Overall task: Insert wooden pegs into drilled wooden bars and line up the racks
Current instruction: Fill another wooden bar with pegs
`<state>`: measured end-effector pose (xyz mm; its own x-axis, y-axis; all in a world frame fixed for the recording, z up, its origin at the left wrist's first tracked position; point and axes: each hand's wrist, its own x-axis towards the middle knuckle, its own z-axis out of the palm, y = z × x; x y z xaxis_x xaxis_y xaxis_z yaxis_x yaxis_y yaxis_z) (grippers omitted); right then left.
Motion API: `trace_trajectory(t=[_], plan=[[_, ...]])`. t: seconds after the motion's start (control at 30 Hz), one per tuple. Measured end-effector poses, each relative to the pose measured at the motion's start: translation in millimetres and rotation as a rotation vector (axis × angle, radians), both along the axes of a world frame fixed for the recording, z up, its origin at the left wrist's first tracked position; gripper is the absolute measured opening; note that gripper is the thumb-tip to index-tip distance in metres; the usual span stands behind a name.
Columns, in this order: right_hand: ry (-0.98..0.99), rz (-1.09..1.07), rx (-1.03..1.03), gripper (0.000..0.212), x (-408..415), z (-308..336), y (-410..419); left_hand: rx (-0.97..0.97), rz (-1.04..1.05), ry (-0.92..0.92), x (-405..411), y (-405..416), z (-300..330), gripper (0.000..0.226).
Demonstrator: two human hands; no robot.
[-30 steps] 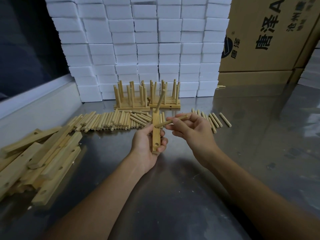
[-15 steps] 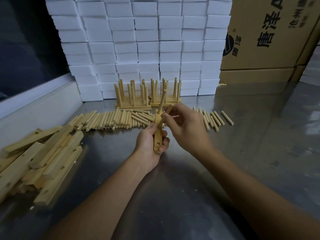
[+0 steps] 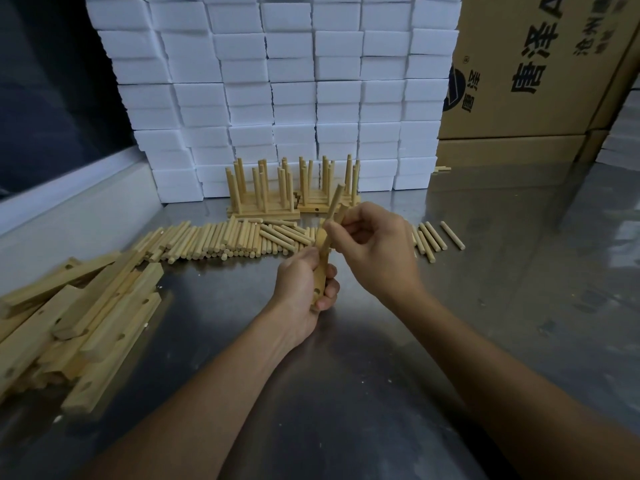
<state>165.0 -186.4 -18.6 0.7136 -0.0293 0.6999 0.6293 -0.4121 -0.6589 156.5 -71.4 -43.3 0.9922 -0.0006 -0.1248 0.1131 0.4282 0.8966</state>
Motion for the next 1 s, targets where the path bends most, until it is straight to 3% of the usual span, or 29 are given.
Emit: trace_trajectory(t=[0.7, 1.0], plan=[[-0.01, -0.049, 0.034, 0.024, 0.3, -7.2, 5.1, 0.09, 0.015, -0.029, 0.8, -4.7, -0.4, 0.026], [0.074, -0.051, -0.233, 0.032, -1.3, -20.2, 2.6, -0.016, 0.056, 0.069, 0.1, -2.8, 6.1, 0.032]])
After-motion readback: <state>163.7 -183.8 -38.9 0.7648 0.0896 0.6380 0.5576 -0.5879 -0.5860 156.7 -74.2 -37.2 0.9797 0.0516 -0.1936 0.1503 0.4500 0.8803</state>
